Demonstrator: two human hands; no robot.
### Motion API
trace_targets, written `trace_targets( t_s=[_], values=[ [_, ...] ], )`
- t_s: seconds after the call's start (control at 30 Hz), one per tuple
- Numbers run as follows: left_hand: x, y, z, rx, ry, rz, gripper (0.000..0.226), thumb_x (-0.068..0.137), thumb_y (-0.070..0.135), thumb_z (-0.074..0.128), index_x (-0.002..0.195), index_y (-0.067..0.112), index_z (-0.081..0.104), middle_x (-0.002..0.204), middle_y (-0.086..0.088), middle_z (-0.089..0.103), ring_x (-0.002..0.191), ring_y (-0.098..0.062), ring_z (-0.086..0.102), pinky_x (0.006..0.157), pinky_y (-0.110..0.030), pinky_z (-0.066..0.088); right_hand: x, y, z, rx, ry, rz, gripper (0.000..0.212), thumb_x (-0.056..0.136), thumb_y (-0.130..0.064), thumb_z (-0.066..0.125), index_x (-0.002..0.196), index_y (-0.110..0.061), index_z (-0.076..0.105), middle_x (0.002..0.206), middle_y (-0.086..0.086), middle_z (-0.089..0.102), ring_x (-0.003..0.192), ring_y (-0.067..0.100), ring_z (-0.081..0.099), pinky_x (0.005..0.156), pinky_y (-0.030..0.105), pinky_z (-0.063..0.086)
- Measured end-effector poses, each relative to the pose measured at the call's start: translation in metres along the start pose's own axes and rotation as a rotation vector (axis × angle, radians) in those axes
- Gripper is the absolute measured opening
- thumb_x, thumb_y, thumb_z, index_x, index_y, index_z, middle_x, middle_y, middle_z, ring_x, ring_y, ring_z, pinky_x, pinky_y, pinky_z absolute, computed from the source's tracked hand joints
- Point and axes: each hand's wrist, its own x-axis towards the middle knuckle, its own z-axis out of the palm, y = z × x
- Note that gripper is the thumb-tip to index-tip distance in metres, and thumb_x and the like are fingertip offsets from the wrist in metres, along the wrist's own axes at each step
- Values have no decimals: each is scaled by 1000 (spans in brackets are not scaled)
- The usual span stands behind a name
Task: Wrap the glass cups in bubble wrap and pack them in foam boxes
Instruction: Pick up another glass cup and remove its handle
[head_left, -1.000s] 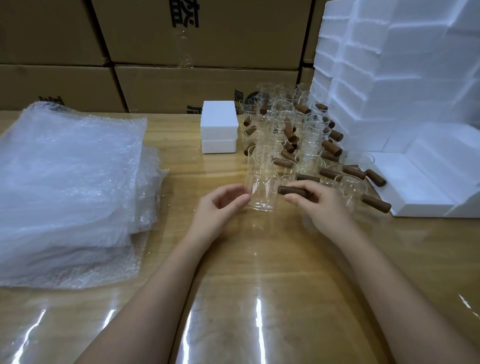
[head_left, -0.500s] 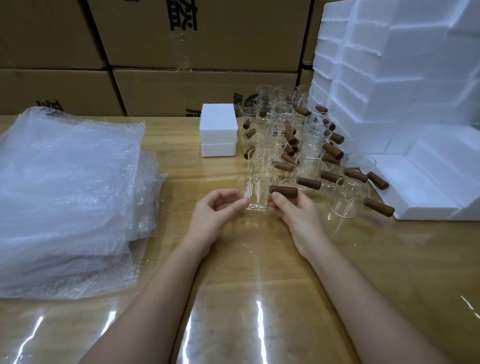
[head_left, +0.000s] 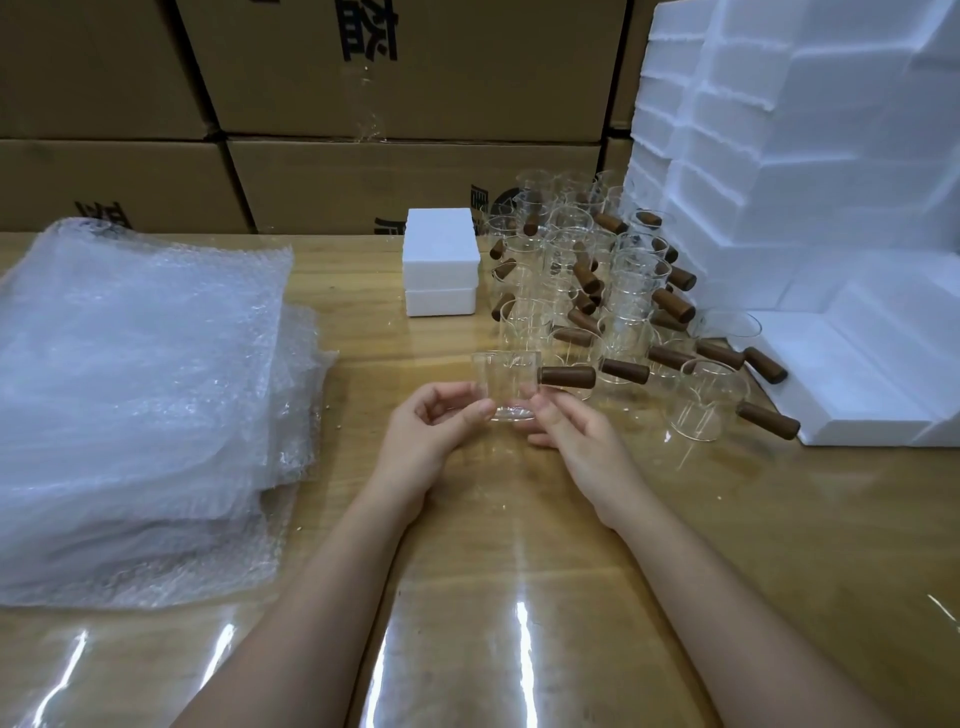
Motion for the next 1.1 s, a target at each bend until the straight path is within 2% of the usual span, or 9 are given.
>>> trace_targets(
  t_s=[0.23,0.37,0.53,0.67,0.77,0.87,0.93,1.03,1.1],
  values=[
    [-1,-2,0,14,-9,1,55,61,30,75,107,2,65,105,-9,71,93,-10,66,87,-26,53,0,1,-2,53,27,3,61,73,-52,58,122,-14,60,100,-13,72,94,5,67,79,17,52],
    [-1,-2,1,5,-34,14,55,63,29,75,110,4,63,109,-11,70,94,-12,66,86,-26,54,2,3,-1,78,47,7,51,73,-48,61,114,-17,63,98,-10,73,92,5,68,74,15,52],
    [0,-4,2,-2,-72,37,47,68,28,72,112,22,58,106,-12,70,93,-12,68,88,-30,55,1,4,1,76,74,10,42,71,-48,62,104,-22,63,95,-5,72,85,1,67,70,14,52],
    [-1,-6,7,46,-98,56,56,67,31,72,119,20,55,109,-10,69,93,-8,68,85,-24,54,2,5,6,54,98,-10,29,69,-47,64,89,-27,62,84,-7,70,73,-4,65,63,13,51],
    [-3,-4,9,128,-89,89,64,65,33,72,124,16,52,120,-1,61,98,-4,65,81,-15,50,2,6,8,33,142,-30,36,62,-55,65,88,-29,60,87,-7,69,83,7,67,68,23,55],
    [-4,-4,9,289,-59,147,49,72,31,73,117,22,56,117,3,48,101,-6,57,76,-6,45,2,4,7,-33,156,-61,49,59,-63,63,91,-27,57,90,-5,63,87,18,65,75,37,56],
    [-4,-5,9,321,-52,157,44,77,22,74,118,18,58,111,0,47,96,-6,55,76,-5,44,0,3,7,-52,155,-84,47,60,-62,63,92,-28,54,87,-7,58,83,19,66,73,37,55],
    [-2,-4,8,256,-69,103,53,73,25,76,121,8,61,107,-6,55,90,-9,56,84,-17,49,-1,1,7,8,126,-108,40,65,-54,64,96,-32,53,90,-4,57,83,23,67,69,34,55],
    [-2,-2,6,134,-88,54,55,66,33,73,117,14,62,97,-2,62,88,-10,59,86,-27,52,-1,-2,6,80,106,-117,35,71,-48,63,100,-30,56,91,3,59,80,20,68,63,27,55]
  ],
)
